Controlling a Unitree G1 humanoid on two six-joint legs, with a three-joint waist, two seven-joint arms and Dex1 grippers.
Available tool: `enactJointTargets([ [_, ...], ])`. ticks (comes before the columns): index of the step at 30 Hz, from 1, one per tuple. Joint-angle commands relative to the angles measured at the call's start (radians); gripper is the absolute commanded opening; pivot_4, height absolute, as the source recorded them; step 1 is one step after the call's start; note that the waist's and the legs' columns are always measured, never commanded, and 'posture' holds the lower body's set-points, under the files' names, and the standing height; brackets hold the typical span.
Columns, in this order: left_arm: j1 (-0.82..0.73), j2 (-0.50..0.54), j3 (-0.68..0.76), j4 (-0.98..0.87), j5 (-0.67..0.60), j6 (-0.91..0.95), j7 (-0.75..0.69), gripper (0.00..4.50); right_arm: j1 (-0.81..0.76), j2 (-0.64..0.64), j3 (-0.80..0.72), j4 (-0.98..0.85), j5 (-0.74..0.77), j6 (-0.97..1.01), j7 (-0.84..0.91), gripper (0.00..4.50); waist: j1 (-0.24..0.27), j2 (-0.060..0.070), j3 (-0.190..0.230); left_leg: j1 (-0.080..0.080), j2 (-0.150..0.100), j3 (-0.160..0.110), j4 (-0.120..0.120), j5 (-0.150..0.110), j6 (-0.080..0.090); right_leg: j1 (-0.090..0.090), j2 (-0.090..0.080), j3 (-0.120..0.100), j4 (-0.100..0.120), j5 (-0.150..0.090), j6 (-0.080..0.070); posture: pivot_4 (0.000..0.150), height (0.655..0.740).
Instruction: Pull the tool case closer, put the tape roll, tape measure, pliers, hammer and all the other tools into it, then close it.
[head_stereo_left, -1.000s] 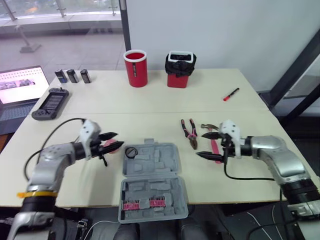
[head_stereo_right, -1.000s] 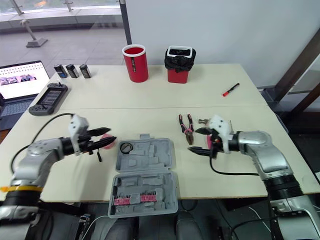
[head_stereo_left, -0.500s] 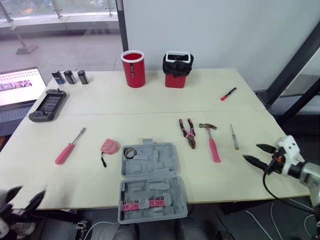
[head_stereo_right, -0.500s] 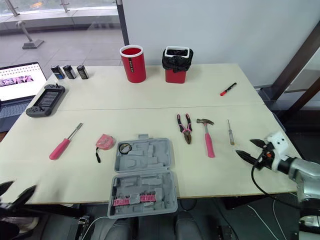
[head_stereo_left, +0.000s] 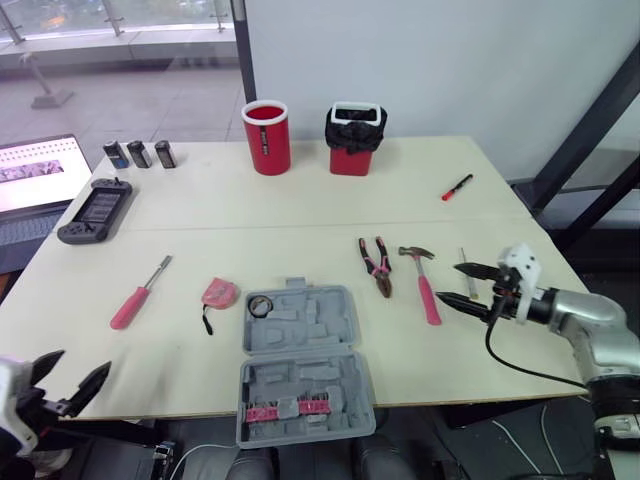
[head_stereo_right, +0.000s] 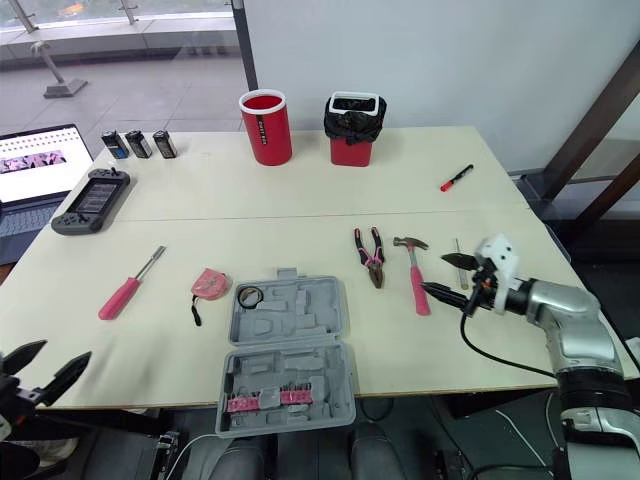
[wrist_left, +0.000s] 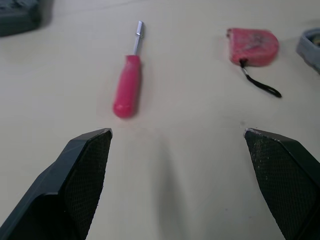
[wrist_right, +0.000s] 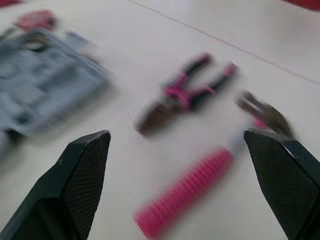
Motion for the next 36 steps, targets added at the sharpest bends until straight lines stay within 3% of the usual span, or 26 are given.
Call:
enactJointTargets([
  [1, -0.058, -0.011, -0.103, -0.125, 0.023, 0.109, 0.113, 4.43, -0.013, 0.021, 0.058, -0.261, 0.062, 0.148, -0.031, 4.5, 0.0, 0.0, 0.0, 0.0, 0.0, 0.0, 0.0, 0.0, 0.0, 0.0, 0.0, 0.0, 0.0, 0.0, 0.0, 0.15, 0.74],
  [5, -0.153, -0.078, -0.218, -0.186, 0.059, 0.203, 0.257, 4.43, -0.007, 0.025, 0.097, -0.443, 0.117, 0.279, -0.053, 4.5, 0.004, 0.0, 0.0, -0.001, 0.0, 0.0, 0.0, 0.0, 0.0, 0.001, 0.0, 0.0, -0.001, 0.0, 0.0, 0.15, 0.74],
  [9, -0.275, -0.162, -0.329, -0.133, 0.128, 0.227, 0.379, 4.43, -0.034, 0.028, 0.127, -0.57, 0.178, 0.393, -0.082, 4.5, 0.016, -0.001, 0.0, -0.001, 0.0, -0.001, 0.0, 0.0, 0.0, 0.001, 0.001, 0.0, -0.001, 0.001, 0.002, 0.15, 0.74],
  [13, -0.365, -0.175, -0.431, -0.028, 0.188, 0.221, 0.383, 4.43, -0.053, 0.027, 0.158, -0.588, 0.181, 0.423, -0.082, 4.5, 0.022, -0.001, -0.001, 0.0, 0.0, -0.001, 0.001, 0.0, 0.0, 0.001, 0.002, 0.0, 0.0, 0.002, 0.002, 0.15, 0.74],
  [23, -0.573, -0.217, -0.492, 0.251, 0.248, 0.155, 0.409, 4.43, -0.038, 0.014, 0.197, -0.536, 0.117, 0.342, -0.056, 4.5, 0.024, -0.001, -0.001, -0.001, 0.0, -0.001, 0.0, 0.0, 0.0, 0.001, 0.001, -0.001, -0.002, 0.002, 0.003, 0.15, 0.74],
  [26, -0.574, -0.222, -0.495, 0.261, 0.243, 0.15, 0.401, 3.67, -0.029, 0.004, 0.193, -0.537, 0.111, 0.336, -0.049, 4.5, 0.024, -0.001, -0.001, -0.001, 0.0, -0.002, 0.0, 0.0, 0.0, 0.001, 0.001, -0.001, -0.002, 0.002, 0.004, 0.15, 0.74],
  [33, -0.524, -0.225, -0.482, 0.221, 0.225, 0.153, 0.387, 0.2, -0.032, -0.002, 0.212, -0.529, 0.087, 0.33, -0.056, 4.5, 0.025, -0.001, -0.001, -0.001, -0.001, -0.002, 0.001, 0.0, 0.0, 0.002, 0.001, -0.001, -0.002, 0.002, 0.004, 0.15, 0.74],
  [36, -0.524, -0.221, -0.485, 0.225, 0.23, 0.149, 0.383, 0.04, -0.044, 0.002, 0.224, -0.515, 0.075, 0.326, -0.05, 4.5, 0.026, -0.001, -0.001, -0.001, -0.001, -0.002, 0.001, 0.0, 0.0, 0.002, 0.001, -0.001, -0.002, 0.002, 0.003, 0.15, 0.74],
])
